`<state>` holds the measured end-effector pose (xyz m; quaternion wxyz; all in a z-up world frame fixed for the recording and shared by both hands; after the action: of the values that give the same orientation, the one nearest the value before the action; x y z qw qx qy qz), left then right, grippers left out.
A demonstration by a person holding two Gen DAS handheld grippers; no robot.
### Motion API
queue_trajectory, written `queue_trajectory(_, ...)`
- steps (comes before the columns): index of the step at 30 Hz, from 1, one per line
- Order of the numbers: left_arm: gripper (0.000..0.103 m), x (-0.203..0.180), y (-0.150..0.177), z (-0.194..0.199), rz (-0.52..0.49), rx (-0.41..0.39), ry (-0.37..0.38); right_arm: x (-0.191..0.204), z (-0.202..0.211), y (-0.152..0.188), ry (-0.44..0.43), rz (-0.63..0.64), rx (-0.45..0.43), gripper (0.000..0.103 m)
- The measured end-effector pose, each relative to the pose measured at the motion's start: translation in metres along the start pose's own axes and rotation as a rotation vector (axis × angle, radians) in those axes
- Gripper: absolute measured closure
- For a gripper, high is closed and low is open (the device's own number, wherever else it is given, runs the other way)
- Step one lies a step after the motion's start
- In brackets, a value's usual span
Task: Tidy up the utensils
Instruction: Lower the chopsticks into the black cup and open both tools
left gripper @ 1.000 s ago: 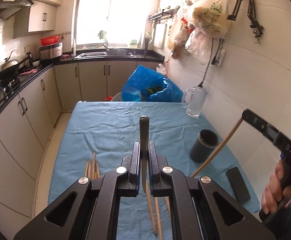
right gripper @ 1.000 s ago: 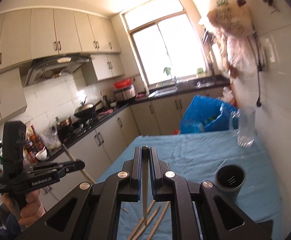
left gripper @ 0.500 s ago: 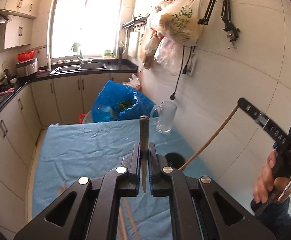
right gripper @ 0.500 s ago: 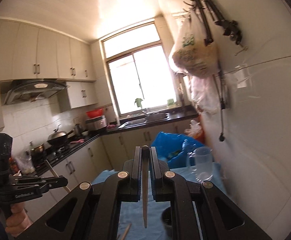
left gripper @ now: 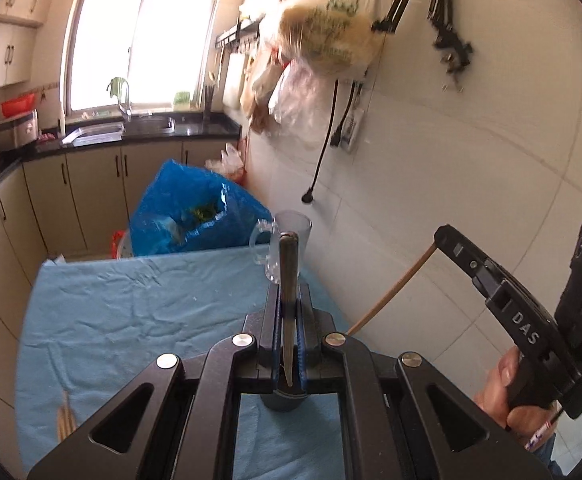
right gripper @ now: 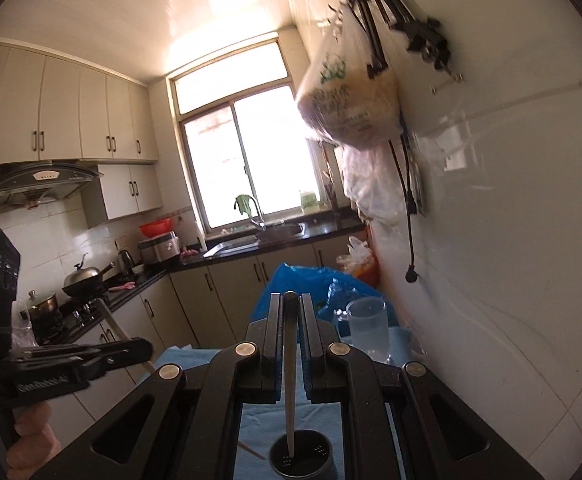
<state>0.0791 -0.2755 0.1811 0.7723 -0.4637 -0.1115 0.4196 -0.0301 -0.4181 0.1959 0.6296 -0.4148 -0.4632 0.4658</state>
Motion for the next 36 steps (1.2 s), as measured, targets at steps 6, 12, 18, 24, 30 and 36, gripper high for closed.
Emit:
queue_trajectory(6, 0.097, 0.003, 0.014, -0.044, 0.022, 0.069, -0.016, -0.014, -0.028, 0.023, 0.013, -0.02, 0.078, 0.095)
queue_trajectory(12, 0.097, 0.01, 0.02, -0.069, 0.045, 0.107, -0.029, -0.024, -0.049, 0.044, 0.013, -0.048, 0.148, 0.095)
queue_trajectory(18, 0.097, 0.015, 0.023, -0.08, 0.058, 0.13, -0.036, -0.033, -0.055, 0.052, 0.003, -0.073, 0.196, 0.094)
queue_trajectory(24, 0.071, 0.013, 0.016, -0.058, 0.06, 0.087, -0.022, -0.029, -0.026, 0.029, -0.012, -0.054, 0.125, 0.093)
queue_trajectory(30, 0.064, 0.013, 0.013, -0.018, 0.047, 0.022, -0.032, -0.017, 0.015, 0.015, -0.039, -0.052, 0.057, 0.093)
queue_trajectory(36, 0.05, 0.039, 0.039, 0.041, 0.075, -0.04, -0.084, 0.009, 0.055, 0.035, -0.08, -0.033, 0.004, 0.046)
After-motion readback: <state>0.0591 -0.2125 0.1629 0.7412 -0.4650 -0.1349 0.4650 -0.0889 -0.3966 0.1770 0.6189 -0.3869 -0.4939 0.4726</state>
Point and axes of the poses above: each gripper's, at about its wrist camera, not at the fingertips, and z roughly against the way its jaws point, x to its left, y to its underside, the point moved 3 cm from there along -z, roughly the way its jaws point, and after that the axes turned 2 degrees about z, right-handed, at the moved point
